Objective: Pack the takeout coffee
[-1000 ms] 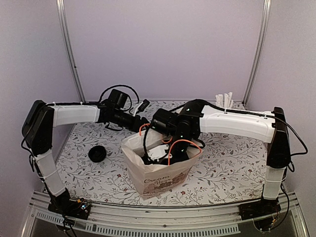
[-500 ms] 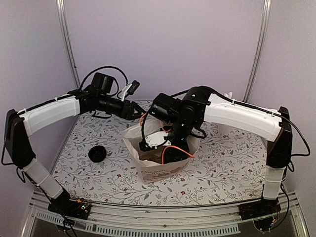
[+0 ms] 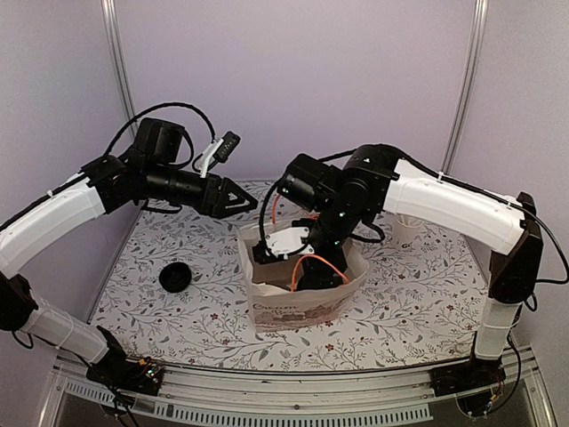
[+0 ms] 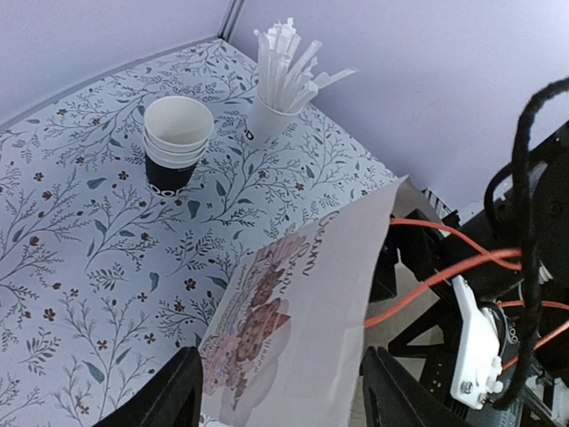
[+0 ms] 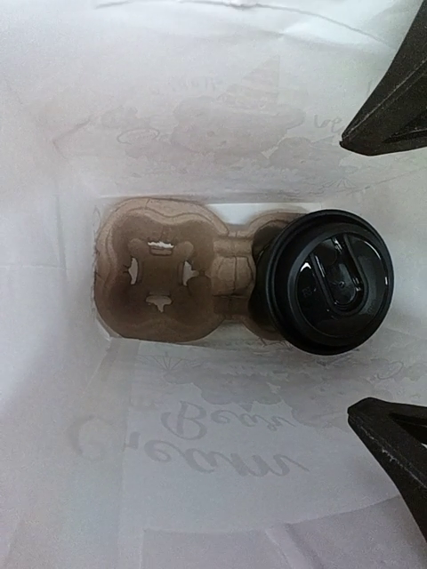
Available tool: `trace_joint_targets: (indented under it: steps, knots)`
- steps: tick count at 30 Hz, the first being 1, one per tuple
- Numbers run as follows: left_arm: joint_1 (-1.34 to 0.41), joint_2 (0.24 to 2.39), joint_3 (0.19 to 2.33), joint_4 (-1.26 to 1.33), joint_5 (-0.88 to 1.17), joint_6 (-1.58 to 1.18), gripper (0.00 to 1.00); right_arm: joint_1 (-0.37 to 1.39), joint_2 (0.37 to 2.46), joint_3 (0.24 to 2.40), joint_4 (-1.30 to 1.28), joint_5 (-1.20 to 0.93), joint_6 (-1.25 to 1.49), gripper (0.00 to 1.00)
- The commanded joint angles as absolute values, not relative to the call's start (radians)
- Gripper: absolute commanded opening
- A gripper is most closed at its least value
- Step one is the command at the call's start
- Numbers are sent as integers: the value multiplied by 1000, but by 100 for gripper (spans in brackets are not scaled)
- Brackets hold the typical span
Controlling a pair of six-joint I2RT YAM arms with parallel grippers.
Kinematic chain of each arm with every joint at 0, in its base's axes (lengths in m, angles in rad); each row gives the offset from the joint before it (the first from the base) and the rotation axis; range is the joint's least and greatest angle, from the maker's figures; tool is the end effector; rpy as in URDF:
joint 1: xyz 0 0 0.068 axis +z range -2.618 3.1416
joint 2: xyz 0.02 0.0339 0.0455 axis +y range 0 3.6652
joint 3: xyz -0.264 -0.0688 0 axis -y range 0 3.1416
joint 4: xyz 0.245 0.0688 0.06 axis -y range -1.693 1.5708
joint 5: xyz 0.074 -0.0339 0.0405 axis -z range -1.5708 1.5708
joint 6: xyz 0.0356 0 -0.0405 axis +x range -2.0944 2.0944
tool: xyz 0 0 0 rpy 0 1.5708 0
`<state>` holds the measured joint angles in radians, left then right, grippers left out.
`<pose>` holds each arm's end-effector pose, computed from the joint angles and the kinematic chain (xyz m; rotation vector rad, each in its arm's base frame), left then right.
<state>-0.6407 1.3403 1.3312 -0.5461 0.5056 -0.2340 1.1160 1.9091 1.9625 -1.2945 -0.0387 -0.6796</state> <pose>0.2258 -0.1899 0.3729 0.7570 2.0990 -1.0374 0.1677 0.3461 0.3319 -2.2139 1.7531 0.1550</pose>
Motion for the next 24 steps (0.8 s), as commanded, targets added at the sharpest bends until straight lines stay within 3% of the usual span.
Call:
trace_joint_targets:
  steps: [1, 9, 13, 24]
  knots:
    - [-753, 1334, 1345, -604, 433, -271, 64, 1111, 1842, 1982, -1305, -44, -675, 99]
    - [-836, 1437, 1434, -672, 339, -235, 64, 1111, 1793, 2032, -1323, -33, -700, 99]
    - [-840, 1465, 1459, -697, 288, -202, 59, 1111, 1781, 2035, -1330, -23, -706, 99]
    - [-842, 1478, 1481, -706, 283, -169, 21, 1115, 1695, 2168, -1356, -32, -763, 99]
